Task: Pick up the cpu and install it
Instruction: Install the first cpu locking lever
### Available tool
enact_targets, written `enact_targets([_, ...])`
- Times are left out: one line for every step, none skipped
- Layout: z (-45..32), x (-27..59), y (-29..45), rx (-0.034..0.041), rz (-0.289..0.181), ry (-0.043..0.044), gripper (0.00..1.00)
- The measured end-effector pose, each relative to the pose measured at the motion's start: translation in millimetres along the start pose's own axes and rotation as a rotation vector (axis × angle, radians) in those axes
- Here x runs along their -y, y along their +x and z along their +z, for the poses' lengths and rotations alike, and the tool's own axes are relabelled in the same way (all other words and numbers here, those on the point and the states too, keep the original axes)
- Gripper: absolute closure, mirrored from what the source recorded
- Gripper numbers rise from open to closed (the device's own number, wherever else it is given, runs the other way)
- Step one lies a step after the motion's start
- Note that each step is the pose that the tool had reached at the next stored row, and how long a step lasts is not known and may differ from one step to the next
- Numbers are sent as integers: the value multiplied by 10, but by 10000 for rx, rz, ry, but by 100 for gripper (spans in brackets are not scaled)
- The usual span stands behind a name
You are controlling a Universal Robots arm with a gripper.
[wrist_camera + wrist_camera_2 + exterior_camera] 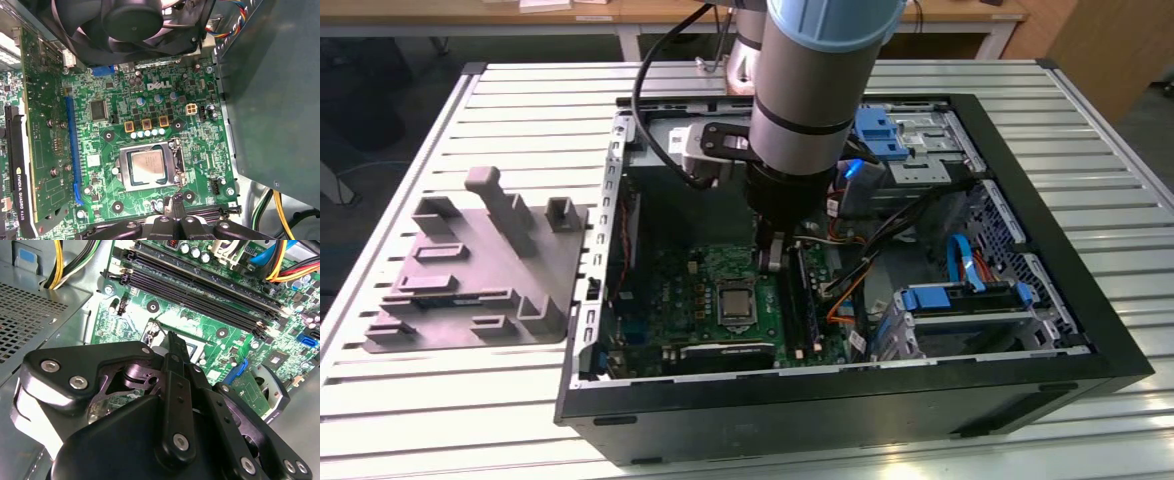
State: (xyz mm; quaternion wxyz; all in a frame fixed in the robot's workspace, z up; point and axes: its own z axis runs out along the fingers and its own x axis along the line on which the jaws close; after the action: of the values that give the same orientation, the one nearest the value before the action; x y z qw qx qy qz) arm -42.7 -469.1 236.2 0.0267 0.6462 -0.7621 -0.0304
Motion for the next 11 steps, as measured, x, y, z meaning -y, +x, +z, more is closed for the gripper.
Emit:
enact_targets([0, 0, 0, -3, 1, 2, 89])
enact_targets([0, 1, 0, -2, -1, 9, 89])
enact_targets([1, -1, 0, 4, -1, 33, 89])
enact_targets([1, -3, 1, 13, -4, 90, 89])
enact_targets([1, -6, 1, 23, -7, 160, 89])
enact_targets([1, -10, 2, 34, -15, 234, 89])
enact_targets([3, -13, 2, 43, -21, 273, 89])
enact_targets([3, -17, 2, 37, -26, 295, 89])
enact_targets([3, -22, 3, 25, -34, 307, 89])
enact_targets([3, -30, 5, 6, -52, 311, 89])
enact_targets([4, -37, 6, -14, -94, 314, 89])
